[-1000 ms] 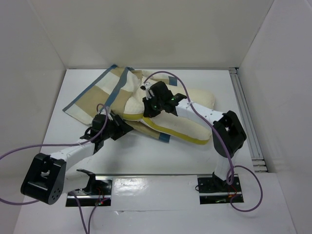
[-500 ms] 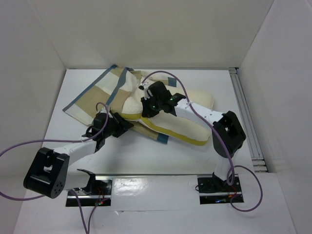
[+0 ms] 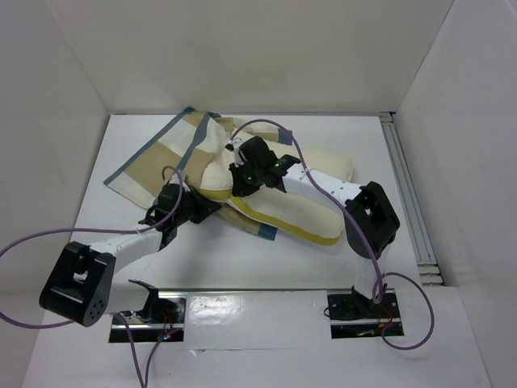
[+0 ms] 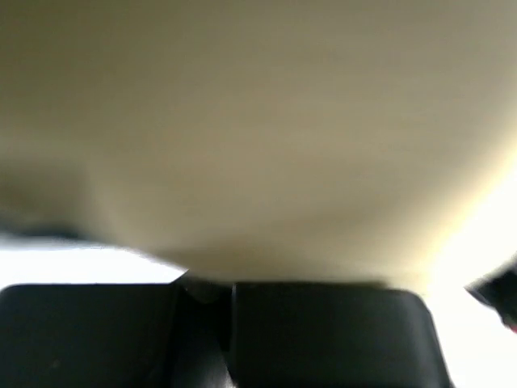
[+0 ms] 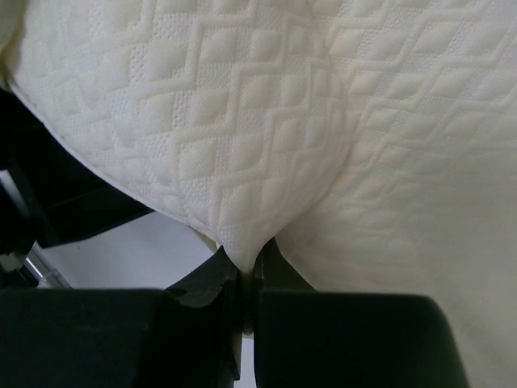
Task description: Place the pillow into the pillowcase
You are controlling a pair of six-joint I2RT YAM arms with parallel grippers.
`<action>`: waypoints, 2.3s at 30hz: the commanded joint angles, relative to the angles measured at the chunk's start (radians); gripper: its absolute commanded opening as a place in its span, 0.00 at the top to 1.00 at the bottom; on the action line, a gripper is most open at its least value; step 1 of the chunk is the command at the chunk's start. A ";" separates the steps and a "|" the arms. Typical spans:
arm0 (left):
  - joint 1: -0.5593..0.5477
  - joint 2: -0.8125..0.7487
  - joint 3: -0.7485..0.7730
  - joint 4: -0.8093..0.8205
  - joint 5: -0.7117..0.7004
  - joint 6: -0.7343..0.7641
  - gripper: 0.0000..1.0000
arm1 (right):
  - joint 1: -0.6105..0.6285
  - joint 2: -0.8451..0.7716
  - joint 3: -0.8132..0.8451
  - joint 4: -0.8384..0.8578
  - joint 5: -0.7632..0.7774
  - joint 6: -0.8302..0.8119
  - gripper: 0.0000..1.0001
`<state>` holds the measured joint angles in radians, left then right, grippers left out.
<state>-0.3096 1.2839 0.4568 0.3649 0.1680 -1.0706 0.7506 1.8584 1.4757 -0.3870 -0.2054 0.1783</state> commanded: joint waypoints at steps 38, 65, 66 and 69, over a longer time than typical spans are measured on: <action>-0.056 -0.502 0.393 -0.633 0.075 0.314 0.13 | 0.032 0.285 0.088 0.186 -0.069 0.230 1.00; -0.117 0.197 0.839 -1.109 -0.820 0.308 0.49 | 0.082 0.275 0.095 0.160 -0.043 0.219 1.00; -0.117 0.181 0.839 -1.109 -0.820 0.299 0.51 | 0.082 0.275 0.095 0.160 -0.043 0.219 1.00; -0.128 0.137 0.816 -1.091 -0.829 0.276 0.56 | 0.082 0.275 0.095 0.160 -0.043 0.219 1.00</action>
<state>-0.4297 1.4963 1.2709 -0.7258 -0.5915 -0.7589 0.8204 2.1315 1.5726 -0.1951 -0.2741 0.4026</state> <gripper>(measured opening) 0.447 0.058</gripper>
